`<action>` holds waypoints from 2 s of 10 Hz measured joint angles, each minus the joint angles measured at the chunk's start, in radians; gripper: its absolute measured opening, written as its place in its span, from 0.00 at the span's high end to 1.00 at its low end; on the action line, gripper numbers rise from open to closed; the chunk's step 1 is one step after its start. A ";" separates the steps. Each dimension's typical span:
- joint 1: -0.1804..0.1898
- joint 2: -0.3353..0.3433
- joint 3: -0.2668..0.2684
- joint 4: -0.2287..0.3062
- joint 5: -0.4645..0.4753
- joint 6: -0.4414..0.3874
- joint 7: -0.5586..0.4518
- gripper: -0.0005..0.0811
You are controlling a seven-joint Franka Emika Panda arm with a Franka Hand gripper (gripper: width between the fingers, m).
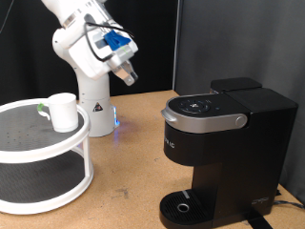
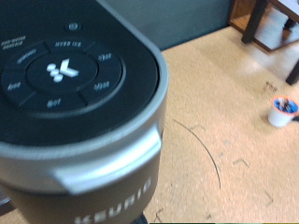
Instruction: Make a cup of coffee with the keurig machine
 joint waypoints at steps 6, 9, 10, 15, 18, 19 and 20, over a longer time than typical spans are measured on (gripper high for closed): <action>-0.118 -0.184 -0.029 -0.100 -0.196 -0.191 -0.029 0.99; -0.124 -0.221 -0.042 -0.125 -0.207 -0.243 -0.049 0.99; -0.127 -0.224 -0.064 -0.116 -0.247 -0.338 -0.064 0.99; -0.220 -0.308 -0.153 -0.117 -0.453 -0.542 -0.197 0.99; -0.275 -0.380 -0.199 -0.119 -0.484 -0.585 -0.237 0.99; -0.274 -0.377 -0.199 -0.120 -0.484 -0.585 -0.237 0.99; -0.274 -0.375 -0.205 -0.120 -0.484 -0.603 -0.247 0.99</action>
